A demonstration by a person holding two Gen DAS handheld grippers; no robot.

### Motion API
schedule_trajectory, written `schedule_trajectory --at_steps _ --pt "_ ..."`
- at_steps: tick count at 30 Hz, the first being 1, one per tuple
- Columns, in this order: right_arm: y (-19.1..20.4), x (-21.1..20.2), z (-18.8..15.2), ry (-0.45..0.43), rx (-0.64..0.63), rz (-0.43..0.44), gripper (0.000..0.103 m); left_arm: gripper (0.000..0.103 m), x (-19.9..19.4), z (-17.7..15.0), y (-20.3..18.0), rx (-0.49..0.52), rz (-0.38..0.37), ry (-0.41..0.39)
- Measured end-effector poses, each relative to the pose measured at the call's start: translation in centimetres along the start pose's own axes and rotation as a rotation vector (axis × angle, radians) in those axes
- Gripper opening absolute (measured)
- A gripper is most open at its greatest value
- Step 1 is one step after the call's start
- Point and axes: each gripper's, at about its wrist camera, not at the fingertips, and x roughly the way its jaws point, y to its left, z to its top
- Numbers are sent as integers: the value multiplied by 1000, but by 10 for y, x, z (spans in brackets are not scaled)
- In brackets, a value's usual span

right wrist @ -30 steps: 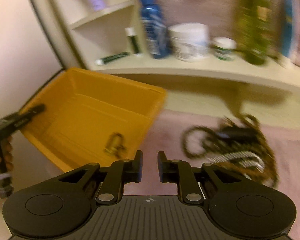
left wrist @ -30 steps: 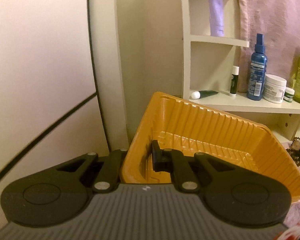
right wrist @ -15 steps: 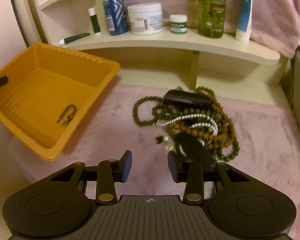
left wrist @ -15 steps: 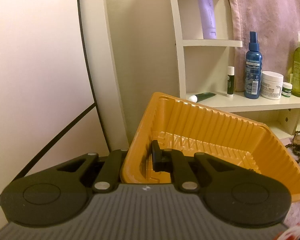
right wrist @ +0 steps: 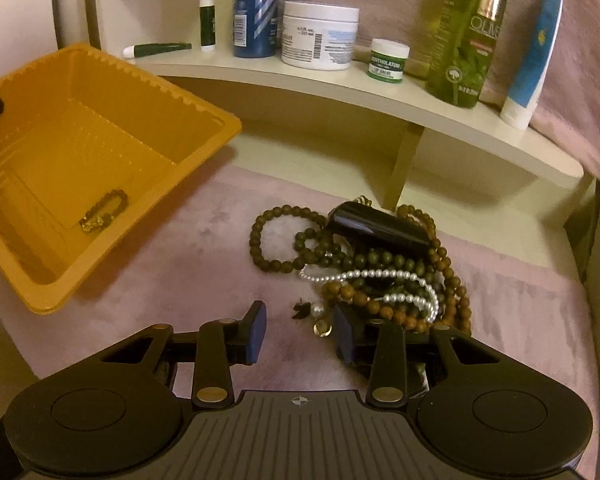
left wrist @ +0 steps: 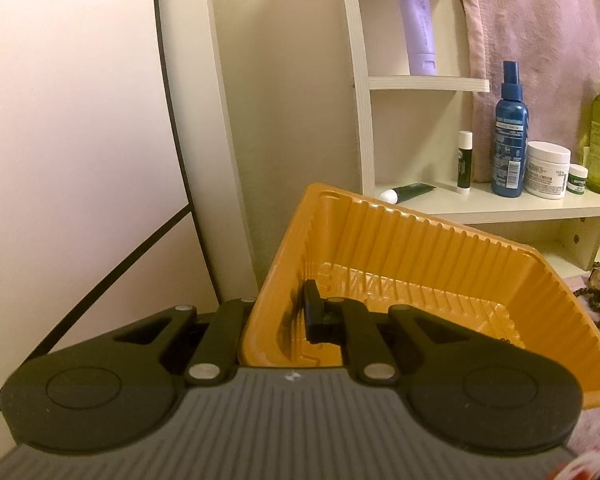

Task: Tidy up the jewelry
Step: 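Pinch a small brown bead piece from the pile with the right gripper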

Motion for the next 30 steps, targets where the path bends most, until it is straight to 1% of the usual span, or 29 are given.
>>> schedule_trajectory --at_steps 3,4,5,6,8,13,14,15,19,23,30 --pt "-1 2 1 -10 -8 2 38 11 0 0 0 -1 0 2" --pt "-1 3 2 -4 -14 8 36 11 0 0 0 -3 0 4" --pt "0 4 2 5 -23 12 31 11 0 0 0 -4 0 6" --pt "1 5 2 13 -36 15 29 11 1 0 0 -5 0 7" --pt "3 5 0 12 -51 9 28 11 2 0 0 -8 1 12" --pt "-5 8 1 14 -4 25 27 11 3 1 0 -10 1 14" --pt "-5 8 2 12 -11 30 21 11 3 1 0 -11 1 14" --pt "-3 8 2 9 -24 35 19 11 3 1 0 -11 2 14" --pt "3 6 4 -8 -74 31 19 11 2 1 0 -14 2 15" --pt "5 -1 7 -39 -85 36 19 11 2 1 0 -14 2 15" --pt "19 -28 20 -106 -88 133 19 11 2 1 0 -11 1 14"
